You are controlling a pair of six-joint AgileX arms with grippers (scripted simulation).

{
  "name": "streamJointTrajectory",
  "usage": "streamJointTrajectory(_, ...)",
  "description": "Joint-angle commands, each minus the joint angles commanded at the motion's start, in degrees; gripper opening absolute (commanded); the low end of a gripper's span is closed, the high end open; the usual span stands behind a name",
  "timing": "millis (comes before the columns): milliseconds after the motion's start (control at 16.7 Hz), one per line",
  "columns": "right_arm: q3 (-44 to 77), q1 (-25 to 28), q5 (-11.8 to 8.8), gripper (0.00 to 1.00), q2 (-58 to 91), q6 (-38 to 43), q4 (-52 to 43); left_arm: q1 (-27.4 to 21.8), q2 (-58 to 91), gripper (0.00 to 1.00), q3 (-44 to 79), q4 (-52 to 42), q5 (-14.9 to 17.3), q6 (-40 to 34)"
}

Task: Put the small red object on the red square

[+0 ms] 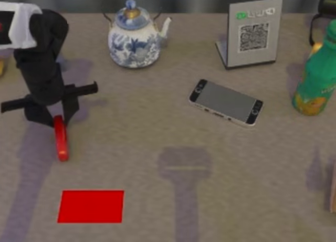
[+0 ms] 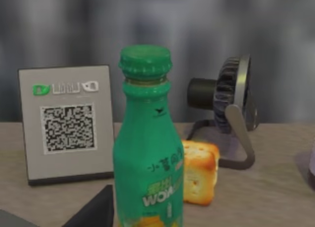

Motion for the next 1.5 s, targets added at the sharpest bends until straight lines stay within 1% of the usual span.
streamJointTrajectory(300,0.0,0.0,0.0,1.00,0.0,0.0,0.0,0.7,-3.8,0.00,8.1,-13.3,0.0,-0.2)
streamJointTrajectory(420,0.0,0.0,0.0,1.00,0.0,0.0,0.0,0.8,-5.4,0.00,10.5,-16.6,0.0,-0.1)
streamJointTrajectory(780,0.0,0.0,0.0,1.00,0.0,0.0,0.0,0.5,-5.8,0.00,11.1,-17.4,-0.1,0.1)
streamJointTrajectory(900,0.0,0.0,0.0,1.00,0.0,0.0,0.0,-0.5,-6.3,0.00,10.5,-17.3,-0.1,2.0)
streamJointTrajectory(1020,0.0,0.0,0.0,1.00,0.0,0.0,0.0,-2.5,-7.5,0.00,9.2,-17.2,-0.1,6.3)
streamJointTrajectory(1200,0.0,0.0,0.0,1.00,0.0,0.0,0.0,-6.9,-10.2,0.00,5.7,-16.8,-0.2,16.6)
streamJointTrajectory(1320,0.0,0.0,0.0,1.00,0.0,0.0,0.0,-10.6,-12.7,0.00,2.5,-16.4,-0.2,25.1)
streamJointTrajectory(1500,0.0,0.0,0.0,1.00,0.0,0.0,0.0,-16.6,-16.7,0.00,-3.0,-15.7,-0.1,39.8)
